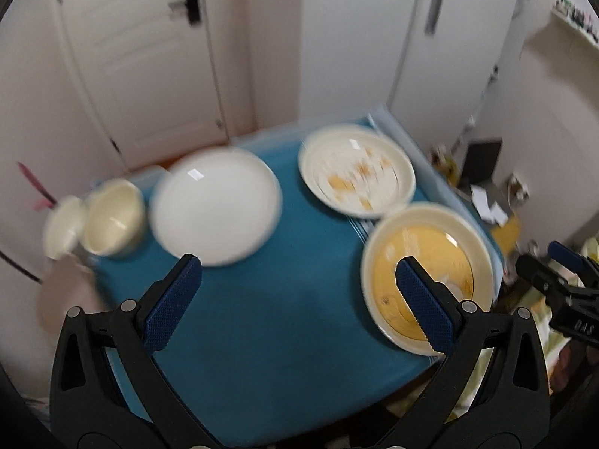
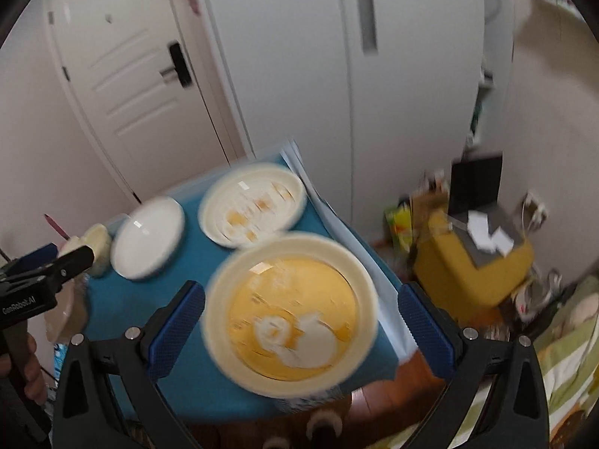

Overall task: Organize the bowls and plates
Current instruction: 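Reach the right gripper toward the rim of the large yellow duck plate, then close the right gripper on the yellow plate rim and lift it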

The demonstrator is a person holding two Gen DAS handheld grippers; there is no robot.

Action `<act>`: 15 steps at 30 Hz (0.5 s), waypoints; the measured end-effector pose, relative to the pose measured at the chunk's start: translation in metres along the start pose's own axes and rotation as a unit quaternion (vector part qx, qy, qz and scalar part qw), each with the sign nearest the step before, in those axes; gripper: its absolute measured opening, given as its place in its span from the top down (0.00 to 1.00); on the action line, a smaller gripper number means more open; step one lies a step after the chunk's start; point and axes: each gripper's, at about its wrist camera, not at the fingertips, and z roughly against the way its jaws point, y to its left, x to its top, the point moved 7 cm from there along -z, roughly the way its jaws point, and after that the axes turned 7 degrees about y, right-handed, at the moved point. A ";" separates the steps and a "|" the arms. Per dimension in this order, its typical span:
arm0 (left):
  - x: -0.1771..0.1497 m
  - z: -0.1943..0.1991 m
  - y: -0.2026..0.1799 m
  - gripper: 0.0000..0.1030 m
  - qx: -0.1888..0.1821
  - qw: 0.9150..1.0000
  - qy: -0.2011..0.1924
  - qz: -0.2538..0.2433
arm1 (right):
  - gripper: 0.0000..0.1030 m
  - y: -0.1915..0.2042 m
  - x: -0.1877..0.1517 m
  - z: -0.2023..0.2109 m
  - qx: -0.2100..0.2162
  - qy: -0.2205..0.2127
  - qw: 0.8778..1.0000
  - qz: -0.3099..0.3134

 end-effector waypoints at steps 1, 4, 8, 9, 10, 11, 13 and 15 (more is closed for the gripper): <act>-0.003 -0.017 -0.010 0.00 -0.007 1.000 0.018 -0.005 | 0.06 -0.009 -0.002 -0.011 0.003 0.013 1.000 -0.004; -0.014 -0.054 -0.030 0.01 -0.024 0.998 0.056 -0.015 | 0.16 -0.033 -0.008 -0.039 0.017 0.049 0.999 -0.016; -0.025 -0.090 -0.042 0.09 -0.037 0.994 0.099 -0.026 | 0.31 -0.055 -0.015 -0.072 0.044 0.090 0.995 -0.018; -0.027 -0.097 -0.046 0.11 -0.042 0.993 0.109 -0.026 | 0.34 -0.056 -0.016 -0.077 0.048 0.096 0.994 -0.018; -0.028 -0.102 -0.048 0.14 -0.044 0.992 0.116 -0.025 | 0.39 -0.059 -0.016 -0.086 0.058 0.106 0.993 -0.017; -0.029 -0.107 -0.050 0.16 -0.046 0.991 0.124 -0.023 | 0.43 -0.061 -0.016 -0.091 0.067 0.113 0.991 -0.016; -0.031 -0.113 -0.053 0.19 -0.049 0.989 0.136 -0.019 | 0.47 -0.063 -0.015 -0.100 0.081 0.122 0.989 -0.015; -0.033 -0.120 -0.055 0.24 -0.053 0.988 0.144 -0.015 | 0.52 -0.064 -0.013 -0.109 0.094 0.129 0.987 -0.011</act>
